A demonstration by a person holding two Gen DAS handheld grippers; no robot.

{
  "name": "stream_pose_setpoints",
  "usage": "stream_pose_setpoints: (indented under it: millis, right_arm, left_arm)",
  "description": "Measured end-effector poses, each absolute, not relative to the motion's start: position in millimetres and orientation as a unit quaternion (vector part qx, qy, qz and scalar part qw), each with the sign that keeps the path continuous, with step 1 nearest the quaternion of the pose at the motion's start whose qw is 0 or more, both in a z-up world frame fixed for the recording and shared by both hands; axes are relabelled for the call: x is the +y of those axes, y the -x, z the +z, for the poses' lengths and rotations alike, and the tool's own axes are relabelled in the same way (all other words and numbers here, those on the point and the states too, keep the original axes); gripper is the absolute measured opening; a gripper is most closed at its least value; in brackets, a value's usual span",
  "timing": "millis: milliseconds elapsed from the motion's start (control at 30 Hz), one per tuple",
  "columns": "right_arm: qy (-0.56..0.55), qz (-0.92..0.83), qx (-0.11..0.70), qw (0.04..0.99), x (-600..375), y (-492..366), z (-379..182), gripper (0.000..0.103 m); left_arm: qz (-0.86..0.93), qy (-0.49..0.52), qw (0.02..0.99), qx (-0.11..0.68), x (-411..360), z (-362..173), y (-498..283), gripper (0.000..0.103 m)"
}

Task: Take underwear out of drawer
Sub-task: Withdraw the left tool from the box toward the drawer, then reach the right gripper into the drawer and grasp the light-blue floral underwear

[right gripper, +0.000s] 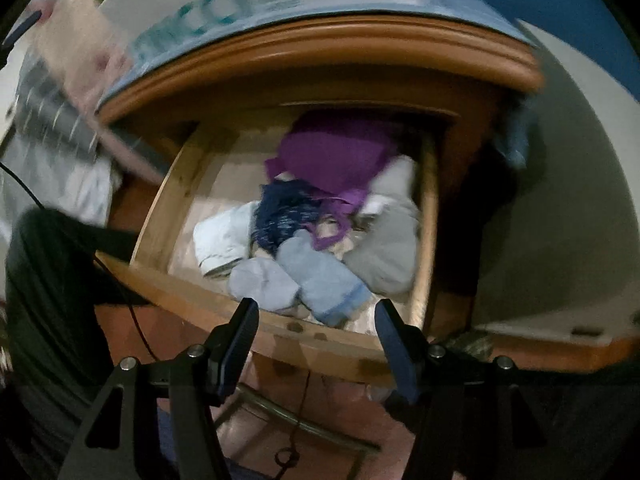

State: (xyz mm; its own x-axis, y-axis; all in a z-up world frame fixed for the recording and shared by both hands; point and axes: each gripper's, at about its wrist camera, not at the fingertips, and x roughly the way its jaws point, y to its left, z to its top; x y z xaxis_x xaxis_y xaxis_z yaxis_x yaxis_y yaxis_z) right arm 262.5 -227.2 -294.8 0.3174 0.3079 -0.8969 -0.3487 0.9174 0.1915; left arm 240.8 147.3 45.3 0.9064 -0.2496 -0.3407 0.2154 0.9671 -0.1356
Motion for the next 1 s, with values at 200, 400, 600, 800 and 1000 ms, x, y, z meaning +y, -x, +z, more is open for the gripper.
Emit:
stream_pose_setpoints:
  millis: [200,400,600,800,1000]
  right_arm:
    - [0.054,0.227,0.594,0.77,-169.8,-295.3,-308.1,0.062]
    - [-0.02,0.187,0.673,0.716,-138.3,-317.4,-348.5,0.062]
    - [-0.083,0.109,0.738,0.66,-130.9,-334.4,-393.0,0.062]
    - [-0.063,0.067,0.749,0.656,-125.7,-334.3,-413.9,0.062]
    - [-0.053,0.075,0.747,0.658,-120.8,-330.6,-424.2,0.04]
  left_arm:
    - [-0.111,0.022,0.976,0.187,166.1,-5.3,-220.9,0.102]
    - [-0.12,0.018,0.975,0.189,170.2,-45.5,-210.4,0.102]
    - [-0.127,0.035,0.973,0.189,174.9,-59.3,-212.3,0.102]
    - [-0.129,0.08,0.968,0.2,193.5,-65.0,-214.3,0.102]
    - [-0.119,0.097,0.965,0.211,200.2,-68.9,-217.5,0.102]
